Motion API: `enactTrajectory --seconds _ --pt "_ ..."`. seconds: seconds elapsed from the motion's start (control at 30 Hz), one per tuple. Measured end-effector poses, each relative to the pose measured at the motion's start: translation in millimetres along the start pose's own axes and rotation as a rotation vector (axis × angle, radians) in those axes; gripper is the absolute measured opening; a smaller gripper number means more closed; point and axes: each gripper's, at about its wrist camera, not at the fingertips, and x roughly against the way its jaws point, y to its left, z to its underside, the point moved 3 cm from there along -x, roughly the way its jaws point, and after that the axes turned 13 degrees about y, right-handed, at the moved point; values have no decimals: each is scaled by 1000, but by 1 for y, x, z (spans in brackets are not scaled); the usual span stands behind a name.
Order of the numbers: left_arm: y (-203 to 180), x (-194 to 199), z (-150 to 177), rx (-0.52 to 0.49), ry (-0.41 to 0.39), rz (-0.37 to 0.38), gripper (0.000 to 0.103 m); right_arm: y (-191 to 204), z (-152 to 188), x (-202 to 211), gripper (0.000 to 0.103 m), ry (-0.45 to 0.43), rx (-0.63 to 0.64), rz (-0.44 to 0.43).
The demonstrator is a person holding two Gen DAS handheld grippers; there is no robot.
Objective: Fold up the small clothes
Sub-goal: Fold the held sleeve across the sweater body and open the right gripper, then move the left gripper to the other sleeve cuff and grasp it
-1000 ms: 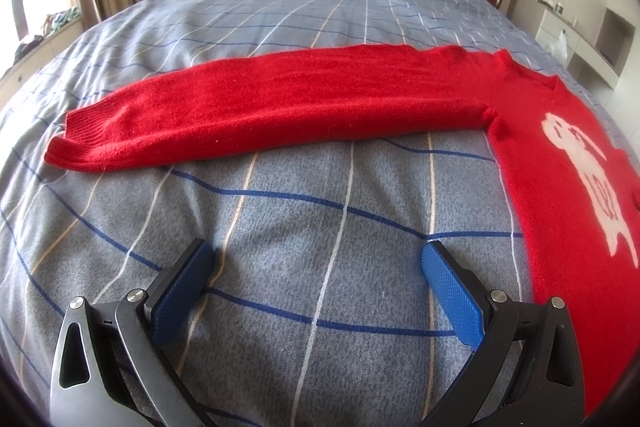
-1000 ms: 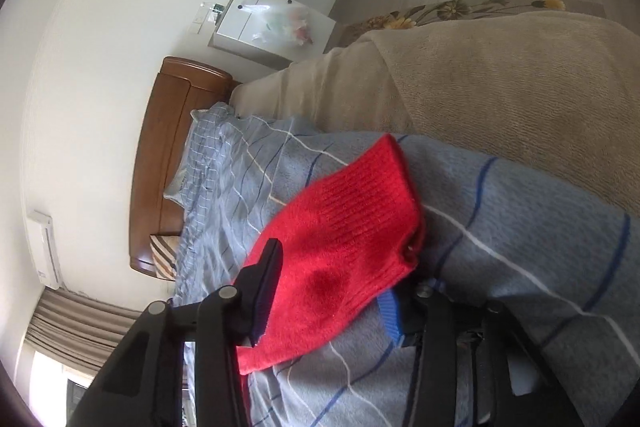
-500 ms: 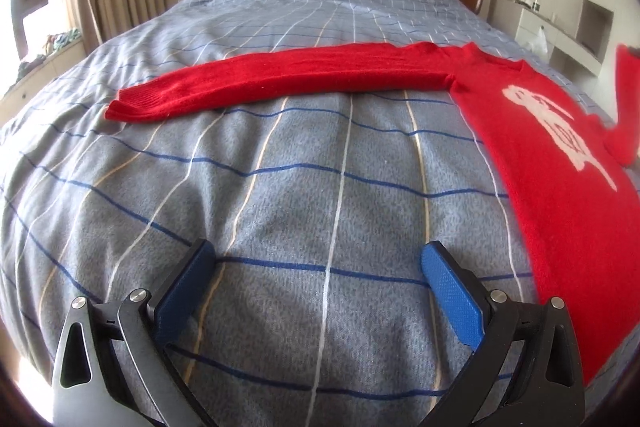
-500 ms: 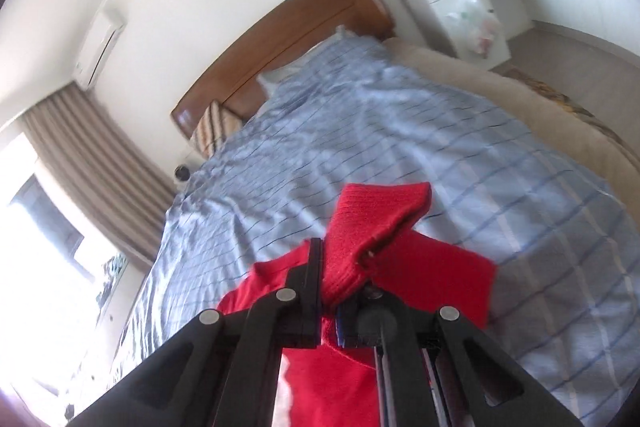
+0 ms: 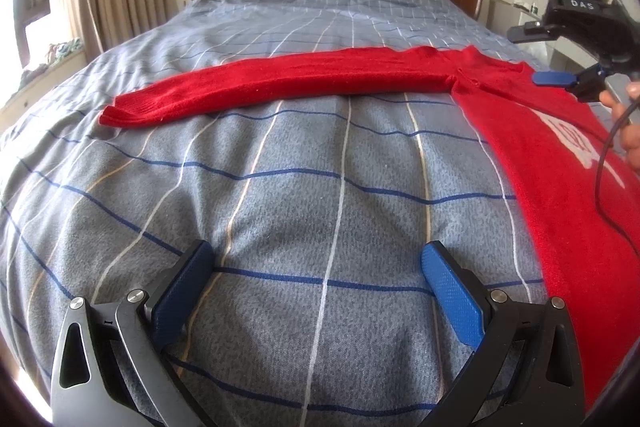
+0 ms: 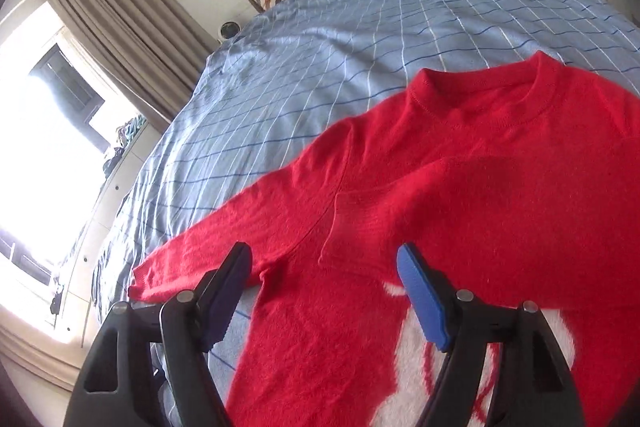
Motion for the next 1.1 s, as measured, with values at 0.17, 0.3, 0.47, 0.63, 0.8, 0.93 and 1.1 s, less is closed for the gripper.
enactTrajectory --seconds 0.17,0.3,0.47,0.63,0.8,0.93,1.1 --pt "-2 0 0 -3 -1 -13 103 -1 50 42 80 -68 131 93" --pt "-3 0 0 -5 4 -23 103 -35 102 88 83 -131 171 225" --pt "-4 0 0 -5 6 -32 103 -98 169 138 84 -183 102 369" --pt "-4 -1 0 4 7 -39 103 -152 215 176 86 -245 -5 522" --pt "-1 -1 -2 28 38 -11 103 -176 228 185 86 -246 -87 541" --pt "1 -2 -3 30 62 2 103 -171 226 182 86 -258 -31 597" --pt "-1 -1 -2 22 62 -14 103 -177 226 170 86 -214 -54 594"
